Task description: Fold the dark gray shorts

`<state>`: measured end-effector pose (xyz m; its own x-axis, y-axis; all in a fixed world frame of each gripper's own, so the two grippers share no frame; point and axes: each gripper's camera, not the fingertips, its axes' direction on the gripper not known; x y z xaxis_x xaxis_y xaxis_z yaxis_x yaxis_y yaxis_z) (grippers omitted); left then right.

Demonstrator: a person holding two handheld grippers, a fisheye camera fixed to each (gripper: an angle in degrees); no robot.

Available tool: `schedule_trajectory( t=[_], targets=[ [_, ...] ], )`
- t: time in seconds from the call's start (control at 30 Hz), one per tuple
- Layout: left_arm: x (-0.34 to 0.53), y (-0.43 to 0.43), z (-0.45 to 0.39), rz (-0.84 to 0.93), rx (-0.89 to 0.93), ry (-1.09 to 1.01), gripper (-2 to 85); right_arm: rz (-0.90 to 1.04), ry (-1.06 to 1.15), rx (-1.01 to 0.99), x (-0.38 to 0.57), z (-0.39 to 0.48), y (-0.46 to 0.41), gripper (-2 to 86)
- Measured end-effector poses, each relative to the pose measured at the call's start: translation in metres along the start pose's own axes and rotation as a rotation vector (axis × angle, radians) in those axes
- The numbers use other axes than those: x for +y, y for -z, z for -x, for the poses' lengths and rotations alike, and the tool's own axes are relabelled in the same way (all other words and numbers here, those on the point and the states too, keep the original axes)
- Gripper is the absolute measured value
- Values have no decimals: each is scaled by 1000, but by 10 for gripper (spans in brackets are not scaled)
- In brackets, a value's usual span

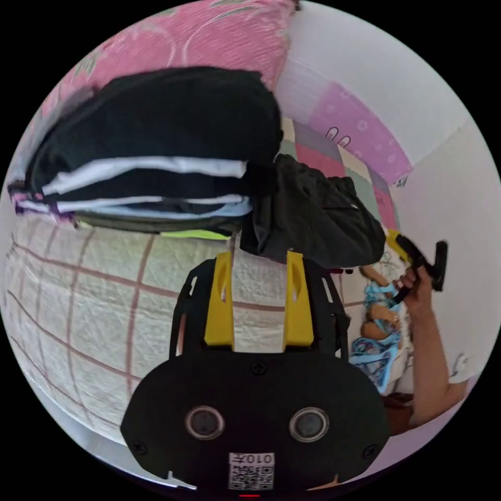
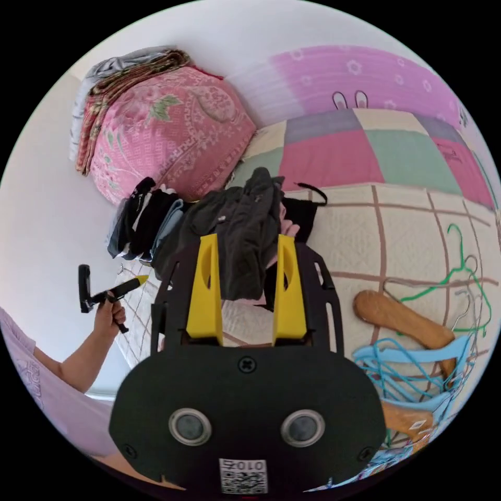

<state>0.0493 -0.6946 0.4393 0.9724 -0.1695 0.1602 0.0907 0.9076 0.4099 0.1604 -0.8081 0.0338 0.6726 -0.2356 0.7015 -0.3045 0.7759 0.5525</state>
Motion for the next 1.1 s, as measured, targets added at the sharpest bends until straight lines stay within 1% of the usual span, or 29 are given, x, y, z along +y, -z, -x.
schedule_trajectory(
  t=[0.07, 0.1, 0.2, 0.23, 0.27, 0.3, 0.33, 0.4, 0.43, 0.47, 0.5, 0.57, 0.6, 0.63, 0.7, 0.73, 0.77, 0.8, 0.87, 0.93, 1.0, 1.1],
  targets=[
    [6, -13, 23, 4, 152, 113, 127, 55, -68, -106, 4, -12, -13, 139],
    [7, -16, 28, 0, 181, 147, 125, 68, -79, -126, 5, -12, -16, 138],
    [13, -32, 45, 3, 281, 262, 107, 173, -121, -119, 7, -13, -37, 132],
    [15, -37, 50, -1, 358, 302, 95, 208, -161, -149, 7, -16, -46, 126],
    [15, -37, 53, -32, 441, 310, 80, 227, -175, -245, 6, -19, -50, 110],
    [14, -33, 52, -53, 438, 309, 73, 229, -190, -267, 5, -21, -51, 102],
    [8, -24, 43, -70, 382, 263, 62, 230, -181, -274, 2, -19, -49, 90],
    [-6, -8, 23, -74, 316, 140, 49, 226, -120, -238, -4, -8, -42, 80],
    [-13, 7, 8, -109, 287, 51, 43, 213, -73, -222, -7, 3, -35, 77],
    [-19, 24, -7, -157, 246, -29, 38, 162, -39, -228, -8, 13, -26, 74],
    [-21, 32, -13, -186, 223, -66, 36, 111, -19, -239, -7, 18, -19, 73],
    [-18, 61, -25, -294, 125, -171, 32, -96, 51, -220, 7, 36, 3, 71],
    [-15, 64, -25, -299, 97, -182, 31, -114, 48, -204, 11, 38, 1, 71],
    [-9, 61, -21, -264, 46, -197, 32, -92, 29, -164, 19, 40, -9, 72],
    [4, 39, -8, -130, 8, -168, 34, 40, -19, -102, 29, 40, -36, 75],
    [14, 21, 7, -16, 18, -117, 36, 85, -51, -111, 38, 39, -46, 77],
    [28, 13, 22, 26, 13, -67, 39, 53, -67, -159, 46, 39, -43, 79],
    [34, 11, 29, 30, 23, -48, 40, 44, -79, -182, 49, 40, -41, 81],
    [52, 14, 56, 35, 111, 30, 45, 83, -104, -211, 58, 46, -39, 90],
    [60, 24, 68, 25, 159, 28, 47, 93, -101, -230, 66, 51, -33, 94],
    [69, 42, 75, -13, 161, -2, 47, 43, -81, -214, 75, 61, -16, 93],
    [94, 81, 76, -88, 139, -64, 45, -104, -10, -123, 86, 93, 20, 88]
  ],
)
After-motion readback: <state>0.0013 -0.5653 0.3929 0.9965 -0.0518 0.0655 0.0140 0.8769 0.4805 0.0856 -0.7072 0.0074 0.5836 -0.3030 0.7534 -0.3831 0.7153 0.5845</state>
